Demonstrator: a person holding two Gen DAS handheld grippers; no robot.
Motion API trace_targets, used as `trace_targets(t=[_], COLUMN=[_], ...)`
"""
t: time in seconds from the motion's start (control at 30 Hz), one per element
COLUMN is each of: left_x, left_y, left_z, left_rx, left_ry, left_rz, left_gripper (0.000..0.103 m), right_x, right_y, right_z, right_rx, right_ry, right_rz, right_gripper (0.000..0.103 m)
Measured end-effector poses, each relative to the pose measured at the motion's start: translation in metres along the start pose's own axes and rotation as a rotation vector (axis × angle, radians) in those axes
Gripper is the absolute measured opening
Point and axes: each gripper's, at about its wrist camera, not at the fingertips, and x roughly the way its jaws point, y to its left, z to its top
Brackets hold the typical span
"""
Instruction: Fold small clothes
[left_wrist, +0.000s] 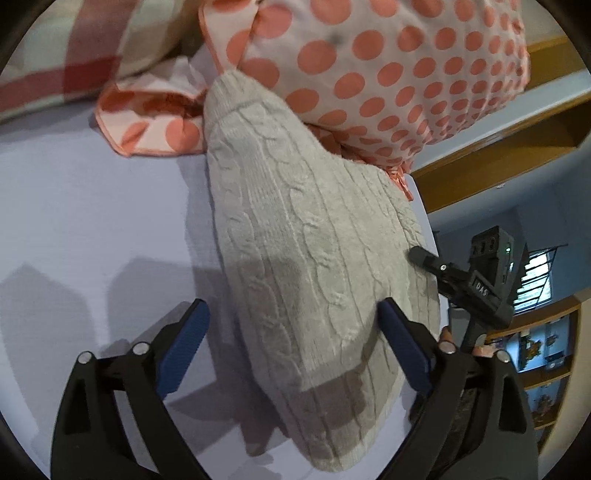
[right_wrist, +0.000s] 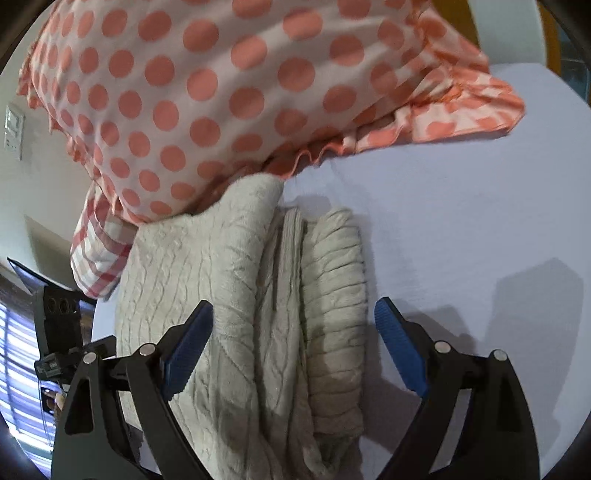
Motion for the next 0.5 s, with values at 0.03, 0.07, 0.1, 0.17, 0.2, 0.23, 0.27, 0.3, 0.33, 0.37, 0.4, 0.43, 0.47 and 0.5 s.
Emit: trace_targets(t=[0.03, 0.07, 0.1, 0.17, 0.2, 0.23, 0.27, 0.3, 0.33, 0.37, 0.4, 0.43, 0.47, 0.5], left_x=[0.004, 0.005, 0.008, 0.012, 0.015, 0.016, 0.017, 0.015, 0.011, 0.007, 0.001, -0.004, -0.015, -0.025], left_y=[0.001, 0.001, 0.0, -0.001, -0.002, -0.002, -0.005, -0.006, -0.008, -0.009, -0.01, -0.012, -0.015, -0.018], left_z=[0.002, 0.004, 0.007, 0.011, 0.012, 0.013, 0.012, 0.011, 0.008, 0.007, 0.004, 0.001, -0.005, -0.011], left_rx=[-0.011, -0.01, -0.008, -0.022, -0.033, -0.045, -0.042, -0.036, -0.027, -0.023, -0.017, -0.012, 0.004, 0.023], left_ry=[0.011, 0.005, 0.002, -0.006, -0.005, -0.021, -0.033, -0.042, -0.045, -0.047, -0.051, -0.056, -0.067, -0.079], left_rz=[-0.014, -0.023, -0.022, -0.035, -0.047, -0.039, -0.017, -0.009, -0.007, -0.002, -0.001, 0.0, 0.013, 0.031], left_gripper=[0.096, 0.098, 0.098, 0.094, 0.084, 0.078, 0.064, 0.055, 0.051, 0.046, 0.042, 0.041, 0.04, 0.039], right_x=[0.001, 0.003, 0.004, 0.007, 0.011, 0.014, 0.013, 0.008, 0.004, -0.003, -0.01, -0.015, -0.019, -0.023], right_y=[0.001, 0.002, 0.003, 0.005, 0.004, 0.004, 0.006, 0.008, 0.01, 0.012, 0.018, 0.024, 0.032, 0.044], right_z=[0.001, 0.001, 0.002, 0.0, -0.003, -0.007, -0.011, -0.015, -0.017, -0.019, -0.021, -0.023, -0.025, -0.031], right_rx=[-0.008, -0.006, -0.007, -0.022, -0.011, 0.001, 0.0, -0.008, -0.003, 0.006, 0.004, -0.005, -0.021, -0.048], right_ry=[-0.002, 0.003, 0.009, 0.013, 0.046, 0.069, 0.062, 0.043, 0.032, 0.017, 0.002, -0.003, -0.002, 0.003], right_rz=[0.029, 0.054, 0.07, 0.109, 0.155, 0.175, 0.188, 0.207, 0.236, 0.282, 0.322, 0.335, 0.345, 0.351], right_gripper=[0.093, 0.094, 0.095, 0.092, 0.064, 0.051, 0.045, 0.041, 0.04, 0.038, 0.037, 0.036, 0.036, 0.036])
